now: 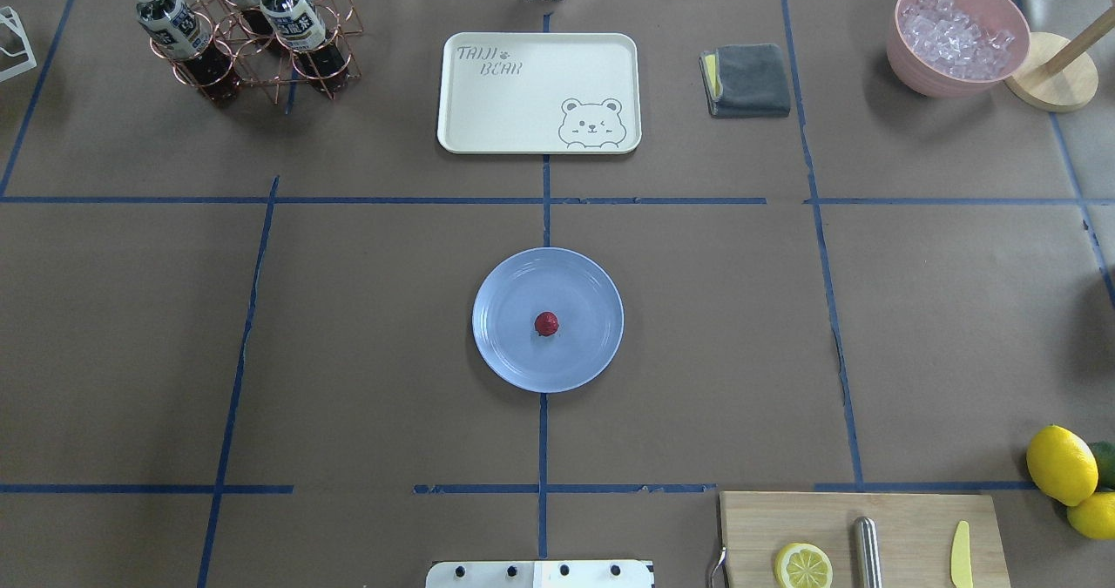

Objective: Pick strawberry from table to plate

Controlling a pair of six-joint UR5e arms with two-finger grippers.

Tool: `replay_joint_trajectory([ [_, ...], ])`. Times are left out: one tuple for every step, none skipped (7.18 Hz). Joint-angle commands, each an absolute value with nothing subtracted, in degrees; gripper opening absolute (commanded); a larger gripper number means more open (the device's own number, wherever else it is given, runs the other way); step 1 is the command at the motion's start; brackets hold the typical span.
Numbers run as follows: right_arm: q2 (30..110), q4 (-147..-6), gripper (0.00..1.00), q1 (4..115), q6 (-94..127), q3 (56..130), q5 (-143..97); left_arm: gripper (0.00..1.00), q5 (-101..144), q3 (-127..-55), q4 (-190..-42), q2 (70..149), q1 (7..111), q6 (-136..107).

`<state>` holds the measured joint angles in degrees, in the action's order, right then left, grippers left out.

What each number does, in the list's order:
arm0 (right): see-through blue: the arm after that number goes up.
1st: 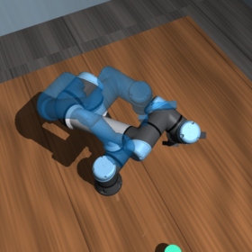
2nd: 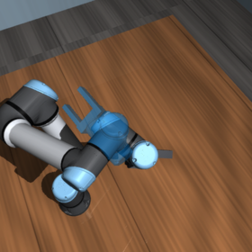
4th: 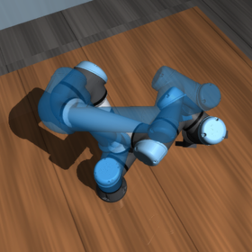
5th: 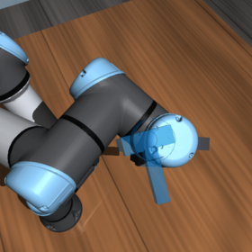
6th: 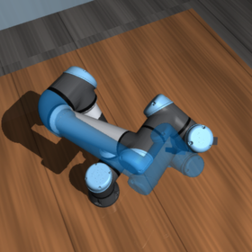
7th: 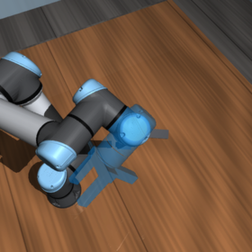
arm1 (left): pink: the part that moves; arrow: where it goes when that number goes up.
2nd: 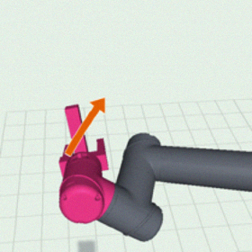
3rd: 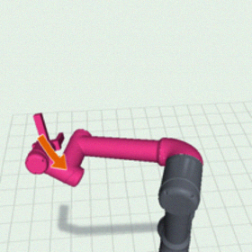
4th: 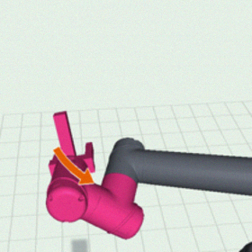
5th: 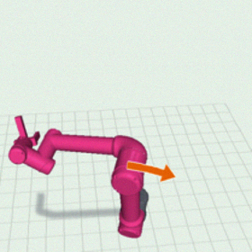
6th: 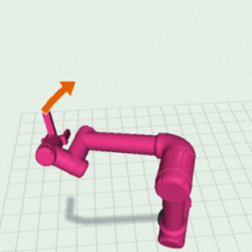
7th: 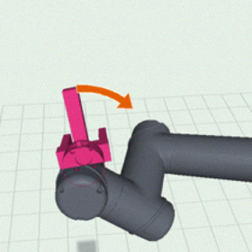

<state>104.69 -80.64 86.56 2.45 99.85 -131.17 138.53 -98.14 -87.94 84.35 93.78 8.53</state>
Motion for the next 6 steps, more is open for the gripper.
replay_joint_trajectory([
  [104.3,-80.4,1.0,86.4,2.2,99.7,-131.1,1.0,138.5,-97.9,-87.7,84.2,93.8,8.5],
  [104.2,-80.3,1.0,86.3,2.5,100.0,-131.8,1.0,138.5,-97.9,-87.7,84.2,93.8,8.5],
  [103.9,-80.3,1.0,86.4,3.2,100.1,-131.9,1.0,138.6,-97.7,-87.8,84.2,93.7,8.5],
  [103.9,-80.3,1.0,86.4,3.2,100.5,-132.5,1.0,138.6,-97.6,-87.8,84.2,93.7,8.5],
  [103.9,-80.3,1.0,86.3,2.8,100.5,-132.5,1.0,138.6,-97.7,-87.8,84.2,93.7,8.5],
  [103.8,-80.3,1.0,86.3,2.3,100.5,-132.3,1.0,138.7,-97.7,-88.0,84.2,93.6,8.6],
])
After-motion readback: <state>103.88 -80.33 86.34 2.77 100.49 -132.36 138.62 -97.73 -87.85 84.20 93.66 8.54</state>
